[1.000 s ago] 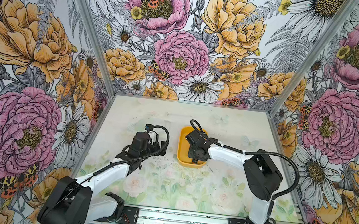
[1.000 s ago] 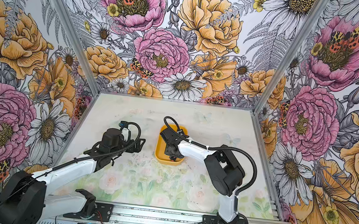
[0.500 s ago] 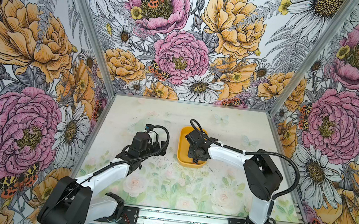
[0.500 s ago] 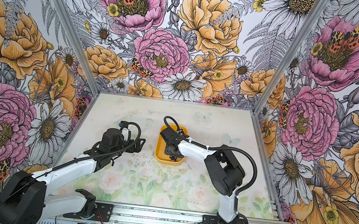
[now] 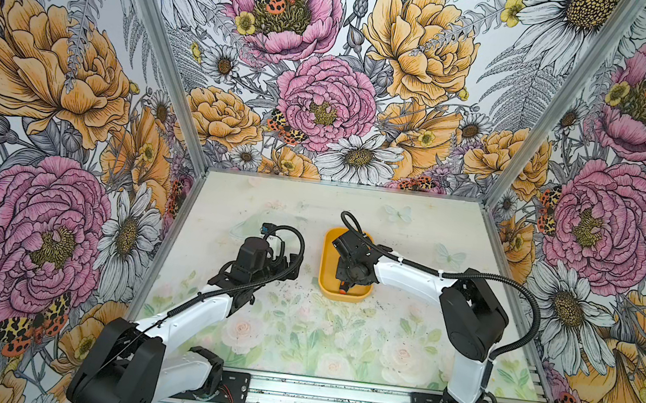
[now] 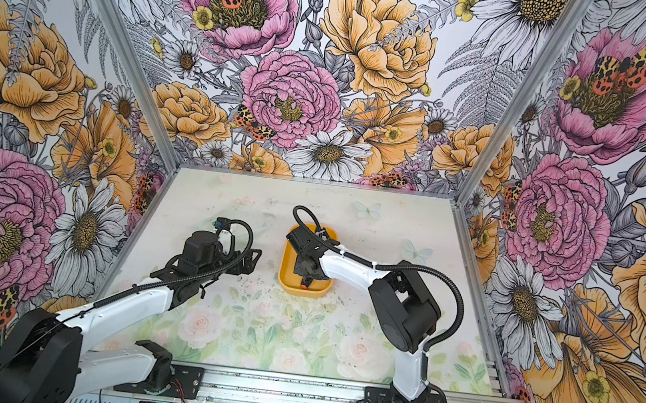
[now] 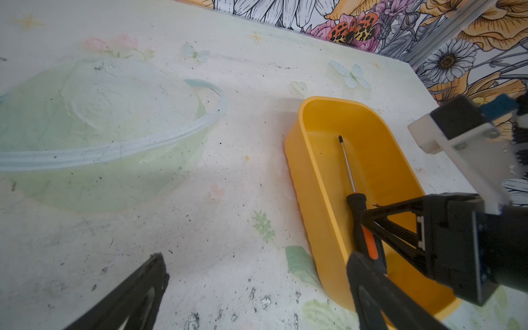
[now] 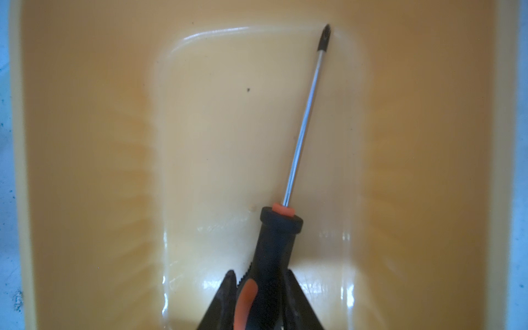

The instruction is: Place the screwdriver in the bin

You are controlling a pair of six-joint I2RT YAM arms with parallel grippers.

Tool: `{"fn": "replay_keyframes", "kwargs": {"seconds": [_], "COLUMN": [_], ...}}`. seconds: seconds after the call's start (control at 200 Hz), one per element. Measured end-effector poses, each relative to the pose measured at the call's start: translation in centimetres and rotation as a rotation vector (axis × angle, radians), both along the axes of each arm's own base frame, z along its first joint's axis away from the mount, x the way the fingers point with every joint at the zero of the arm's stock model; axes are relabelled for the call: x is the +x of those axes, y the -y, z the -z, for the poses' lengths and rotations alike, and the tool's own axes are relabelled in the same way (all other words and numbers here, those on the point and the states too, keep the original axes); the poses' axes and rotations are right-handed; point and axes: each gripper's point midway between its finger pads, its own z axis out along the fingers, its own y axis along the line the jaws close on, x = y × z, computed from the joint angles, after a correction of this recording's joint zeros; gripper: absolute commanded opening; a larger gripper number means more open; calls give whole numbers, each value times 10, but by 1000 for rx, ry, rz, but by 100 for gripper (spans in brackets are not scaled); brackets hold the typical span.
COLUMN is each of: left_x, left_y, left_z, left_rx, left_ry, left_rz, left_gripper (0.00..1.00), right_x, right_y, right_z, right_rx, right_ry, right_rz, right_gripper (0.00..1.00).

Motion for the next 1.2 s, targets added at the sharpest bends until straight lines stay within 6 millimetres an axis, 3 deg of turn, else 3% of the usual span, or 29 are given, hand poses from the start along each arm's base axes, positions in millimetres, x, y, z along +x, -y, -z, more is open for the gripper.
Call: {"fn": "replay_keyframes", "kwargs": {"seconds": [0.425,0.751,1.061,1.201], "left_x": [0,0,-3,-3], "left_y": [0,0,-3,-8], "left_z": [0,0,5,-5], "left_rx": [0,0,37,70], "left_ry": [0,0,-15,19], "left_rz": [0,0,8,-2], "left_gripper": [99,99,99,99], "right_x": [0,-6,-27,-38], "right_y": [0,6,38,59], "right_z": [-7,-67,-103,-127], "right_rx": [-1,89,31,-15], "right_ry": [13,86,205,310], "right_rz": [-26,-138,-379,-488], "right_gripper": [27,37,43,44]}}
